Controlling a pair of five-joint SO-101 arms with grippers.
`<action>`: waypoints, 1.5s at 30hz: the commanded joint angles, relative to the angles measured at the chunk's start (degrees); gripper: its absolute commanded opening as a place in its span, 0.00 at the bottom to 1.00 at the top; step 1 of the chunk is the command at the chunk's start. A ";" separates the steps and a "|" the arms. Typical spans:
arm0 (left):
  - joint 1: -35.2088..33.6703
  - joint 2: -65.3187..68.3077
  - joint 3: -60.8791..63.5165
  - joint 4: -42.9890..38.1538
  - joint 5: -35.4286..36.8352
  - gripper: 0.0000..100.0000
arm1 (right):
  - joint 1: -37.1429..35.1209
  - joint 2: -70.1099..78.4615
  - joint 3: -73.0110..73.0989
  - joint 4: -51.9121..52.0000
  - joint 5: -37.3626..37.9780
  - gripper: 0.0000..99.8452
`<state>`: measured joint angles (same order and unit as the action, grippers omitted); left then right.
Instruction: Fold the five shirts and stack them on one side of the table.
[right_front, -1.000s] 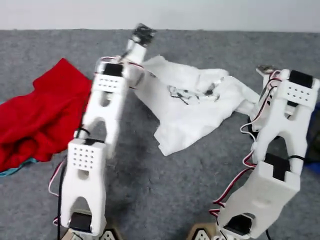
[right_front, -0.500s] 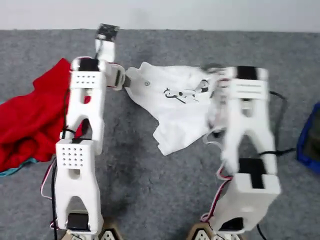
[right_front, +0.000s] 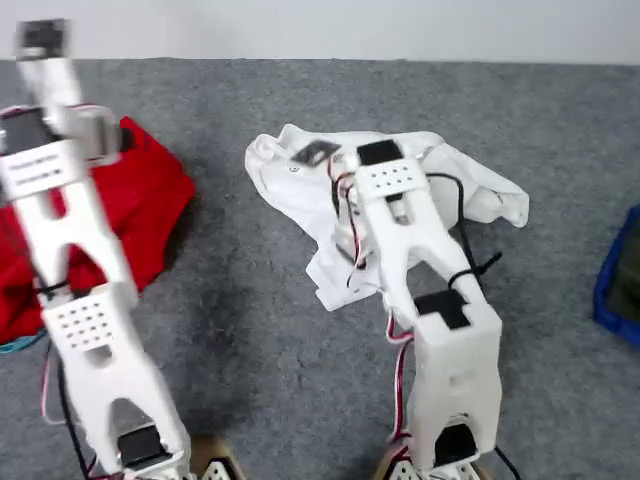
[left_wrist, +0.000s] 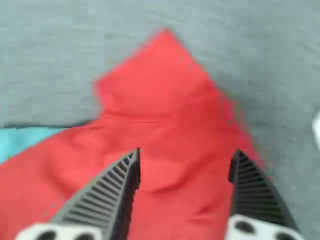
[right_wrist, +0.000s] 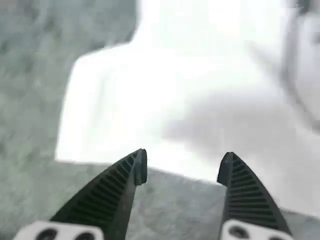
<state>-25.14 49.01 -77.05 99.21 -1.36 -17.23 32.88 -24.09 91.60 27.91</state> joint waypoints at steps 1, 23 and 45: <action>-3.87 -6.15 -2.15 1.58 -3.08 0.27 | 2.07 4.26 -15.03 2.15 1.76 0.25; -5.19 -12.22 4.26 1.58 -4.31 0.27 | 11.12 33.36 -47.30 11.56 12.31 0.01; 5.54 -12.22 9.01 1.58 -4.04 0.27 | 18.24 -17.98 31.65 11.56 27.87 0.01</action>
<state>-20.92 40.13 -67.91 99.38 -5.05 -2.02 23.65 -5.01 100.66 51.12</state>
